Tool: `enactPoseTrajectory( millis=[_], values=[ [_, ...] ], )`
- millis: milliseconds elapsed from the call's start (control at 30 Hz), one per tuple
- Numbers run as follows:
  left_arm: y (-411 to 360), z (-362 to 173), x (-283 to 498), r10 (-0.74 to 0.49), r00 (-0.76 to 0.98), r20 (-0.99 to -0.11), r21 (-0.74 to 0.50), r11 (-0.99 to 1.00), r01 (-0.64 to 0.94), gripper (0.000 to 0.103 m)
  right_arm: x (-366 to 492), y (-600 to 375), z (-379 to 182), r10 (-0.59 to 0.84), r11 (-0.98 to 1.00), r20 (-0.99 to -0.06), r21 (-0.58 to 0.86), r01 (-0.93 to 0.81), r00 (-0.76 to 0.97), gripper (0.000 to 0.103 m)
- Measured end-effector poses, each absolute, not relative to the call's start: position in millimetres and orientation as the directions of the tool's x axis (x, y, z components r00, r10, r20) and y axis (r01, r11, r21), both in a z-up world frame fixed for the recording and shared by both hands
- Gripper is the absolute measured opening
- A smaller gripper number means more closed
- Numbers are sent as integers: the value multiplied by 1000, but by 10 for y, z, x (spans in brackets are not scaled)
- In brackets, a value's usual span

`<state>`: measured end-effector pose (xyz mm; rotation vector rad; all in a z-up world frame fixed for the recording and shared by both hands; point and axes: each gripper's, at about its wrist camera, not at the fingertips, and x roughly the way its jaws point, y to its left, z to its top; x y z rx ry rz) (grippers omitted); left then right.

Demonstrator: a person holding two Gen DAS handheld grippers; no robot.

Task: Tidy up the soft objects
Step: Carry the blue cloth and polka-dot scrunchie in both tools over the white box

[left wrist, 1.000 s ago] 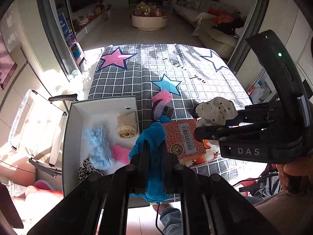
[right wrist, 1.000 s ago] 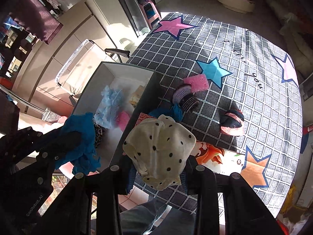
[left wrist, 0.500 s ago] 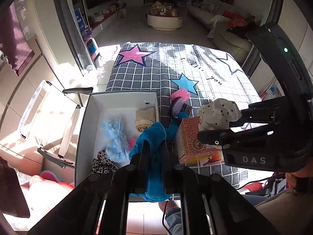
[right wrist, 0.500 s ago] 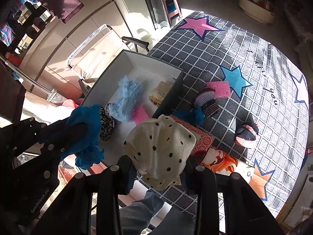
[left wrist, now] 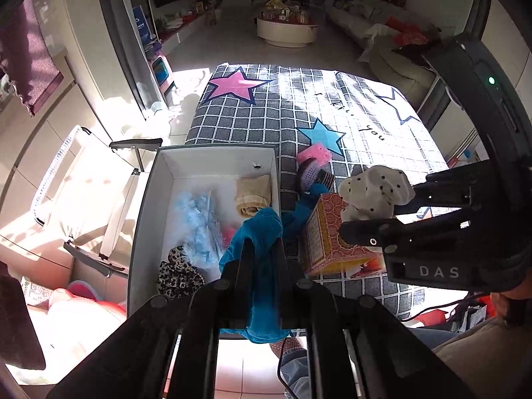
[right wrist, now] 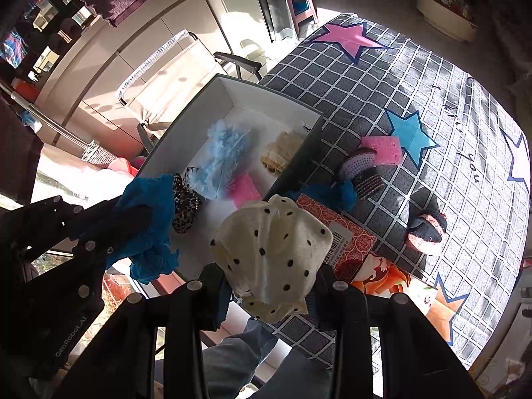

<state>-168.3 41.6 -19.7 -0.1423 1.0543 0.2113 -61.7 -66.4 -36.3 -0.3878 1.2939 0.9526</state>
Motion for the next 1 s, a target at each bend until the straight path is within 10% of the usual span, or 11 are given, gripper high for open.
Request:
enactPoseTrajectory(
  millis=[1000],
  values=[
    [696,-402,-1780,189,437,-879,41,945,-325,10,-497,-84,-286,455,578,-880,409,-706,-138,38]
  ],
)
